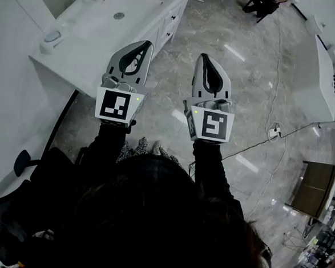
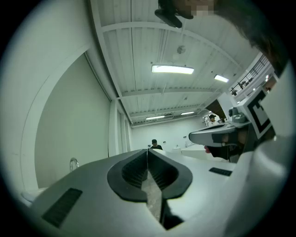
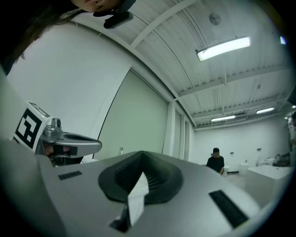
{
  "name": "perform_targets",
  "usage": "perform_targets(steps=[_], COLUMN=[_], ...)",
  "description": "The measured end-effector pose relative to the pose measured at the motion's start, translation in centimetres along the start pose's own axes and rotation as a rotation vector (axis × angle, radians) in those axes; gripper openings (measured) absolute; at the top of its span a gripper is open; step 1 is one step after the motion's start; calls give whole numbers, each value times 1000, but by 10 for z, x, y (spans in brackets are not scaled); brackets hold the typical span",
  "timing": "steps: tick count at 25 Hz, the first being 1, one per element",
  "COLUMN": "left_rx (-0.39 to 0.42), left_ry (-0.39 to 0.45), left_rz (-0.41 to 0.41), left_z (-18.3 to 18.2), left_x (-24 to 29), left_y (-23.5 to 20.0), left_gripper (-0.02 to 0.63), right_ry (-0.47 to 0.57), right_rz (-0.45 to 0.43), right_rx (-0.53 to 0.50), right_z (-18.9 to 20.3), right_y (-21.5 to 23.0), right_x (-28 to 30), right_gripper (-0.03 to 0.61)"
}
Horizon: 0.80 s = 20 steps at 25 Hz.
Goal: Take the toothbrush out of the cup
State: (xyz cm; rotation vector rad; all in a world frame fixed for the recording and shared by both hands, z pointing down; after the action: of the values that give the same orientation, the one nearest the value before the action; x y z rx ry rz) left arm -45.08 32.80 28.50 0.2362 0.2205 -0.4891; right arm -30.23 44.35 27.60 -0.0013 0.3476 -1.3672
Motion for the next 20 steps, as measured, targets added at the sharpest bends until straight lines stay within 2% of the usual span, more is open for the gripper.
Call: perform_targets(steps=[6, 20], left_rx=[-3, 20], left_ry=[-5, 57], left_rz=[-21, -33], left_z=[2, 1], left_x=[6, 30], left_y=[3, 38], left_gripper=[9, 9], right_ry=[17, 24], right_rz=[-11, -102], right_rx=[58, 37], right_z=[4, 22], right_y=[14, 54], right_x=[2, 2], right_gripper=[5, 5])
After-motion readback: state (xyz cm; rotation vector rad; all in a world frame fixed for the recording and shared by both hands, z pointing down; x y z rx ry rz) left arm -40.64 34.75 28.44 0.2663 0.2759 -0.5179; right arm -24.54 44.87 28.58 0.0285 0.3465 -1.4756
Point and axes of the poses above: the fingertips, and each gripper's own axes: x forward along the fingers, y to its right, z out of its underside, the point moved 8 cm from there along -x, backward along the fingers, and after that the axes turned 5 degrees about y, right-handed, at the moved point
